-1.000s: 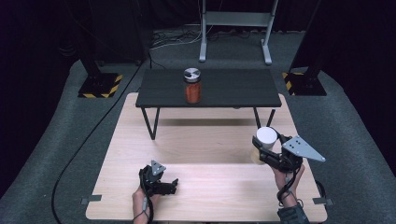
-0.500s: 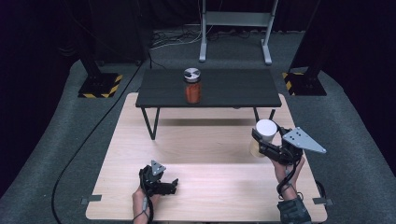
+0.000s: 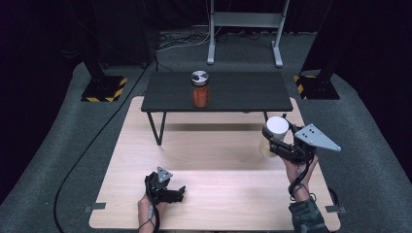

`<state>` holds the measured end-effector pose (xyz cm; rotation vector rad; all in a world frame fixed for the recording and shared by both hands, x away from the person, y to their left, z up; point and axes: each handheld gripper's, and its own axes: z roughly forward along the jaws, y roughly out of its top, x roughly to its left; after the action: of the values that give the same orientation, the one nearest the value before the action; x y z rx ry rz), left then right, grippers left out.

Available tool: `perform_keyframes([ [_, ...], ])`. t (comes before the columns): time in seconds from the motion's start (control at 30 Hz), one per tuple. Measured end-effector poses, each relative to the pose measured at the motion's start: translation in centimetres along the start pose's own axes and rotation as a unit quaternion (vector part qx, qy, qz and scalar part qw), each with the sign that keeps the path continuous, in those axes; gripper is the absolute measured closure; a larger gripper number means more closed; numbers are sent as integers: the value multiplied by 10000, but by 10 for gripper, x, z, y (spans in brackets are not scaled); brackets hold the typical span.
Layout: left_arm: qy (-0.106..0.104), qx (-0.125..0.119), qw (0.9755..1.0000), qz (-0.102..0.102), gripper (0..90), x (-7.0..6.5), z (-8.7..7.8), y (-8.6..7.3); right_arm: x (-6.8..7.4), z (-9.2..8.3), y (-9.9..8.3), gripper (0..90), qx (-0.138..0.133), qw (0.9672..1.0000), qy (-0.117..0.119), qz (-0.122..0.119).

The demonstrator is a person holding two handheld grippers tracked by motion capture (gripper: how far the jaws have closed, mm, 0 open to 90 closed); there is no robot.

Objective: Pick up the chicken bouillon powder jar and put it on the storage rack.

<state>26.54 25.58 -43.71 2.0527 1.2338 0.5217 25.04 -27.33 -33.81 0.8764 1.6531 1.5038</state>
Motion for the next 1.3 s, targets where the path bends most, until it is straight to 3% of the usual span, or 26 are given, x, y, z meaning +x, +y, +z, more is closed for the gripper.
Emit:
perform_keyframes([
  [1.3, -2, -1, 10000, 4, 12, 0, 0, 0, -7, 35, 32, 329, 88, 9999, 64, -6],
])
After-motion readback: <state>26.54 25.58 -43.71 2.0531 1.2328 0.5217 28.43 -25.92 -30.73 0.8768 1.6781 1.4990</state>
